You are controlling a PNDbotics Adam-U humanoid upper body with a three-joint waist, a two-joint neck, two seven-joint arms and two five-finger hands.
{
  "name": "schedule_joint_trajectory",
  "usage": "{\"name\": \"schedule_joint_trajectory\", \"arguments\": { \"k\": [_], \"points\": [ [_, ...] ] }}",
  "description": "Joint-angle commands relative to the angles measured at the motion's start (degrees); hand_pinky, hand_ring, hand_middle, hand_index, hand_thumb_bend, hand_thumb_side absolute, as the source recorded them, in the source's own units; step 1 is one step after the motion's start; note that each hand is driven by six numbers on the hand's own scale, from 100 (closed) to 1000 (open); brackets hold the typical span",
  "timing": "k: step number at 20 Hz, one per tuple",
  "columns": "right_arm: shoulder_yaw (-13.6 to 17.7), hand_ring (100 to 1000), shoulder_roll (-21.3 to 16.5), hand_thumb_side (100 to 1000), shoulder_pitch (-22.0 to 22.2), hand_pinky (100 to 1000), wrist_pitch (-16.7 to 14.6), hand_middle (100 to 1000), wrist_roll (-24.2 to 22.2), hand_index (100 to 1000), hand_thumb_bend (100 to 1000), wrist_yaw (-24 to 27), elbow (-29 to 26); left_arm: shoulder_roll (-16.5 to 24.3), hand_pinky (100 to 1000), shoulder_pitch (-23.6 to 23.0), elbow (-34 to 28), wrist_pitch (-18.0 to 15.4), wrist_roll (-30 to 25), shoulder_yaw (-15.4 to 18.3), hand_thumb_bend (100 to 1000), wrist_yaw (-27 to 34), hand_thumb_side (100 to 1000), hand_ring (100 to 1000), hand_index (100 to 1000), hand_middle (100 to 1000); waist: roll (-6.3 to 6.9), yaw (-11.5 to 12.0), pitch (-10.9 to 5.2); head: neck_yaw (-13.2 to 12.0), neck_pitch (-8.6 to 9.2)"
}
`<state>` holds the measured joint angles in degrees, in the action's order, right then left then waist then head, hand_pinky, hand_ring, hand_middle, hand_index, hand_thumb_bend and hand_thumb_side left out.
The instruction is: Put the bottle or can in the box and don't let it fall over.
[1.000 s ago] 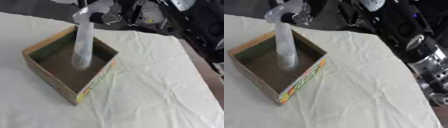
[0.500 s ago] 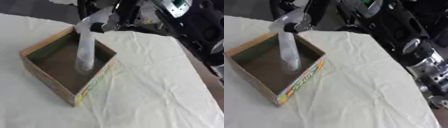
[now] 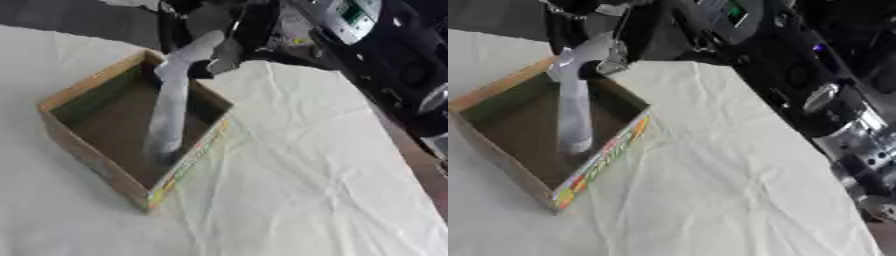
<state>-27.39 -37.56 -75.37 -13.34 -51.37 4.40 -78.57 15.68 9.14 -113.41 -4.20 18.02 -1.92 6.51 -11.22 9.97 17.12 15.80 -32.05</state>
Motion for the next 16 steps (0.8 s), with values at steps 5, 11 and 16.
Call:
{"name": "schedule_joint_trajectory", "arguments": {
  "k": [5, 11, 16],
  "points": [
    [1.5, 642, -1.7, 100, -0.9, 753, -2.0, 591, 0.2, 708, 378, -1.3, -0.1, 0.2, 969, 0.7, -1.2, 0.0, -0.4, -0.3, 203, 0.1, 868, 574, 605, 712, 0.81, 0.1, -0.66, 0.1, 0.75],
    [2.2, 705, -1.4, 102, -1.1, 779, -2.9, 644, 0.7, 731, 415, -1.0, -0.1, 0.2, 969, 0.7, -1.2, 0.0, -0.4, -0.2, 203, 0.1, 869, 573, 604, 713, 0.74, 0.3, -0.64, 0.0, 0.82],
    [2.8, 733, -1.0, 159, -1.5, 801, -3.8, 659, 1.3, 738, 426, -0.5, 0.3, 0.1, 970, 0.7, -1.2, 0.1, -0.6, -0.3, 204, 0.1, 869, 574, 604, 713, 0.68, 0.4, -0.62, 0.0, 0.85]
  ]
}}
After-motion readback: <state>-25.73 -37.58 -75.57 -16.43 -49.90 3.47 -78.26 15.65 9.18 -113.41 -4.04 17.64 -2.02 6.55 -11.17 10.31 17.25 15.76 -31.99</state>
